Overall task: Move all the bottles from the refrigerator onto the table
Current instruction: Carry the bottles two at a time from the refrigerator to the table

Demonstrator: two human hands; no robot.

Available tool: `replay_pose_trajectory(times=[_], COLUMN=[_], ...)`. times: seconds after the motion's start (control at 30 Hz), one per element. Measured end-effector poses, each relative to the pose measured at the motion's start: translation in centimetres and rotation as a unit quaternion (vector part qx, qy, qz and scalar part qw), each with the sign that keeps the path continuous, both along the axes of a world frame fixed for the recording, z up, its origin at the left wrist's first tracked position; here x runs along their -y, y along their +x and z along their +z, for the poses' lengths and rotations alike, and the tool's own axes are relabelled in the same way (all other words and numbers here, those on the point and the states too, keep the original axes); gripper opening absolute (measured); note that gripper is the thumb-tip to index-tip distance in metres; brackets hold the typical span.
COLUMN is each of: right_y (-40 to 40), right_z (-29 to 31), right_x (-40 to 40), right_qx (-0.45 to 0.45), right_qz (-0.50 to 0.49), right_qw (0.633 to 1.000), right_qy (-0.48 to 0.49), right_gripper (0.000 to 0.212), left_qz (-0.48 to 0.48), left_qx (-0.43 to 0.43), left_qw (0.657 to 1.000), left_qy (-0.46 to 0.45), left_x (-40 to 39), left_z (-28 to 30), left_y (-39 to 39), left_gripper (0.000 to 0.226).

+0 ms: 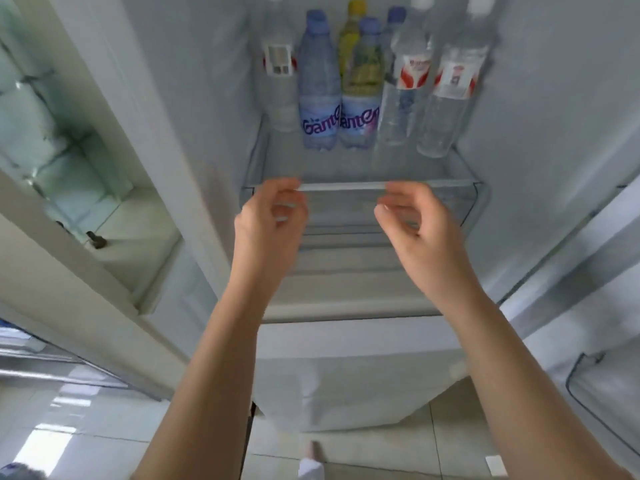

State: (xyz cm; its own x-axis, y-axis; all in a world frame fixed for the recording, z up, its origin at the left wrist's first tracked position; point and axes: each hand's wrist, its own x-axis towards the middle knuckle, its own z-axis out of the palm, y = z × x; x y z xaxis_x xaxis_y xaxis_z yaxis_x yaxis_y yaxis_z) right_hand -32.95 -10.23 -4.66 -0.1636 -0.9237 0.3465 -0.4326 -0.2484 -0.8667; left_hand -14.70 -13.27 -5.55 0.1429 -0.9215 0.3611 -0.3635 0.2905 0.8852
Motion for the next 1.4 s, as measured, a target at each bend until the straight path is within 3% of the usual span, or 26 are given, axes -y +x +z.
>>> replay_pose_trajectory(times=[0.13,0.37,0.67,0.83,0.93,1.2,1.4], right_y=[0.9,1.2,0.5,0.2,0.3,0.5,0.3], right_z=[1.5,2.8,2.7,1.5,0.5,-0.5,-0.8], right_x=[5.5,12.6,20.8,23.7,25.2,27.3,27.4], right_qx=[-0.017,0.008,-0.032,-0.021,-0.004,0.016,0.044], right_qz=[-0.044,-0.076,-0.1,-0.094,-0.077,-0.067,-0.068], right_qw=[0.998,0.997,0.993,0.994,0.995,0.994,0.994], right_qy=[-0.04,-0.027,-0.05,-0.054,-0.07,-0.081,-0.077], right_gripper=[0.027,0.025,0.055,0.062,0.062,0.066,0.072], left_qz=[-0.024,0.001,0.026,0.008,0.0,-0.026,0.005], left_qx=[-0.029,-0.067,-0.066,-0.1,-0.119,-0.121,-0.126], left_qw=[0.999,0.997,0.996,0.99,0.989,0.991,0.991], left_qy=[-0.005,-0.03,-0.05,-0.101,-0.088,-0.053,-0.036], left_x=[5.5,12.7,19.8,22.0,23.2,24.3,24.8], left_z=[1.7,1.4,0.7,1.6,1.6,1.2,1.1], left_y=[0.3,-1.6,-4.5,-5.2,-5.5,-5.9,-6.0], left_gripper=[0.023,0.034,0.054,0.048,0.05,0.08,0.084])
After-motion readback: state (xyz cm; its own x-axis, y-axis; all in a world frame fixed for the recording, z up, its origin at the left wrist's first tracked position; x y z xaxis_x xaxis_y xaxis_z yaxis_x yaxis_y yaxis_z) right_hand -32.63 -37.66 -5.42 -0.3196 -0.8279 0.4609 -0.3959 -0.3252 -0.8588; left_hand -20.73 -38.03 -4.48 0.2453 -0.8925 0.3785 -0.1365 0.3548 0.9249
